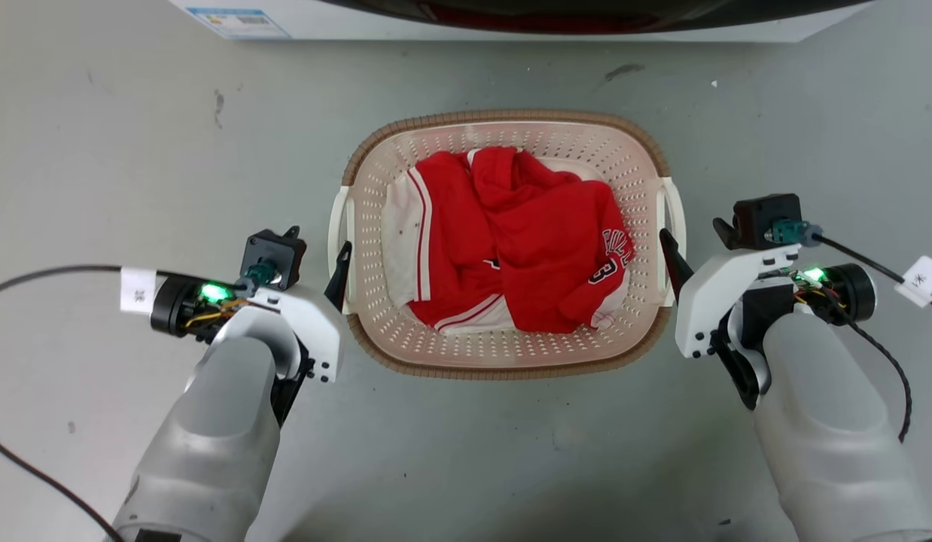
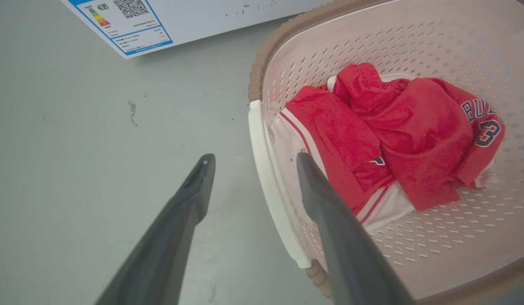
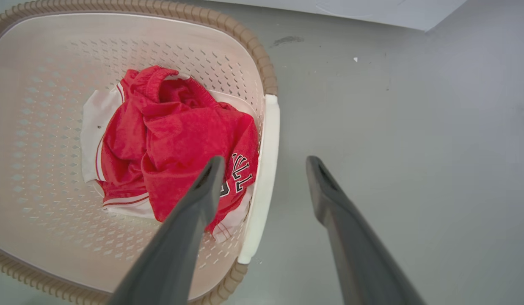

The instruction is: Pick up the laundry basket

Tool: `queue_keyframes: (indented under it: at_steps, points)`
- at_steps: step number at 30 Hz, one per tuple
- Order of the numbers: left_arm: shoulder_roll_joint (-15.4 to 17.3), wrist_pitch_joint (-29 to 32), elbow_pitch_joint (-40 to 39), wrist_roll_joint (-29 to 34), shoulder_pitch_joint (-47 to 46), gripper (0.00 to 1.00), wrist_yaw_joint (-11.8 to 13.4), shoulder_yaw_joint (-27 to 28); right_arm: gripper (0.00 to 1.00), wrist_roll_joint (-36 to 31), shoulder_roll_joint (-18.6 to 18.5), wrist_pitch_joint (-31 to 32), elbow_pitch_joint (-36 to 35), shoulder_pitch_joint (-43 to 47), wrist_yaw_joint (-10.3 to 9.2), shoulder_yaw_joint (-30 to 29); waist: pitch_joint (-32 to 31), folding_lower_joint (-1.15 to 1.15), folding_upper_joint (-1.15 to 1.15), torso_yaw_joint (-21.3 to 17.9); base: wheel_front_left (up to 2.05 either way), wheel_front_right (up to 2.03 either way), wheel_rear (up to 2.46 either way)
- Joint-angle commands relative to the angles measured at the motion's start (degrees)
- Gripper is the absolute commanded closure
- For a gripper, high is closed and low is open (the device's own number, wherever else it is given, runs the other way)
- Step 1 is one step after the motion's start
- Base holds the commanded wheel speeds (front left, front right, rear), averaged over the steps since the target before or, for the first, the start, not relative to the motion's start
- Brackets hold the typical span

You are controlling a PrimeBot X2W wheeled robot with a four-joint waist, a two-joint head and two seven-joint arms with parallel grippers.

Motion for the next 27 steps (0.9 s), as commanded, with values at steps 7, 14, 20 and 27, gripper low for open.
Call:
queue_keyframes:
  at_steps: [7,14,20,27]
  points:
    - [0.2,0.0,5.6,-2.5,-5.2,0.0,0.0,-3.8,0.0,-0.7,0.0,1.8,5.9,-5.2,-0.02,-0.2,2.5,-0.01,0.0,0.6,0.0,0.0,0.0]
    - [-0.1,1.9,8.7,-5.6,-9.4,0.0,0.0,-8.9,0.0,-1.5,0.0,3.8,10.0,-9.5,-0.02,0.7,5.3,-0.01,0.0,0.8,0.0,0.0,0.0]
    - [0.2,5.0,9.2,-9.0,-11.7,0.0,-0.1,-13.9,0.0,-0.6,0.0,5.8,12.6,-12.5,-0.02,2.1,7.1,-0.01,0.0,1.0,0.0,0.0,0.0]
    - [1.7,8.7,7.5,-15.1,-13.2,0.0,-0.1,-20.7,0.0,0.1,0.0,6.9,15.7,-15.2,-0.02,2.8,8.6,-0.01,0.0,1.3,0.0,0.0,0.0]
